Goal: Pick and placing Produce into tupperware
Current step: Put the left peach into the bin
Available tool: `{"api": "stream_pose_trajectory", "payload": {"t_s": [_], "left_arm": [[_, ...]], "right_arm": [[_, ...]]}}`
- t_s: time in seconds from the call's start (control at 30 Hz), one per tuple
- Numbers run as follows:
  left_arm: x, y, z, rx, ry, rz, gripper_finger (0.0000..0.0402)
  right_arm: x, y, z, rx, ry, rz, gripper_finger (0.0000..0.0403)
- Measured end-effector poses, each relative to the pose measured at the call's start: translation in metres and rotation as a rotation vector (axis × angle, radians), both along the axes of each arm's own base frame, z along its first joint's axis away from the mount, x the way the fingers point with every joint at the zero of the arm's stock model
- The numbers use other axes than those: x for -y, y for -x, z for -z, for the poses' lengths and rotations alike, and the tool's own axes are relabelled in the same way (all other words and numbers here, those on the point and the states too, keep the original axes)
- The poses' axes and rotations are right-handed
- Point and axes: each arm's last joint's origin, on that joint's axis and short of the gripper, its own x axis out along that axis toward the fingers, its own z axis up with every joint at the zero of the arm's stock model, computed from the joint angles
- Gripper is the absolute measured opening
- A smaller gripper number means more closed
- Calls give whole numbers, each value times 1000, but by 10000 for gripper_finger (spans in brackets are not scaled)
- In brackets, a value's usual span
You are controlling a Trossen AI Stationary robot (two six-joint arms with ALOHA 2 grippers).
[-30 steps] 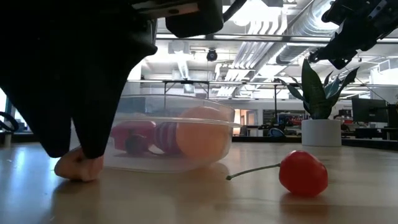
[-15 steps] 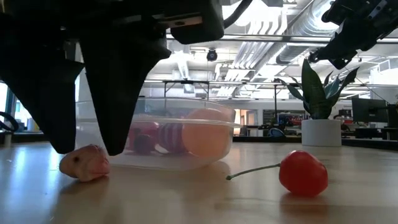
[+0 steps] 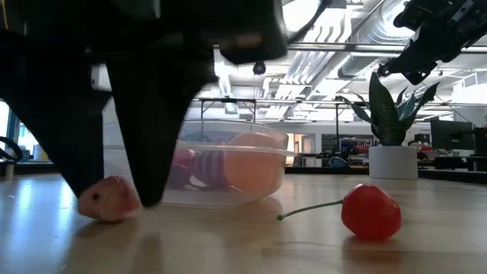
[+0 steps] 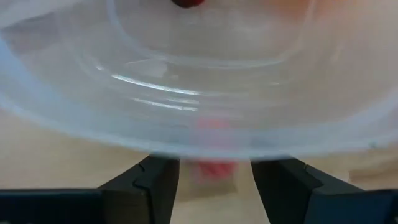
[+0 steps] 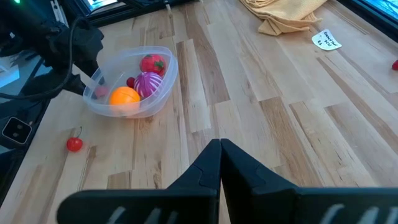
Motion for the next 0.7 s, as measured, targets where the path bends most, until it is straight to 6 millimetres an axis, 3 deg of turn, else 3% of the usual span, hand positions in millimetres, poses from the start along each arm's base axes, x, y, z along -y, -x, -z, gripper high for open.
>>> {"api": "stream_pose_trajectory", "payload": {"t_s": [0.7], "left_arm": [[0, 0, 4, -10, 3, 0, 181]], "right_arm": [[0, 0, 0, 0, 0, 1, 0]]}}
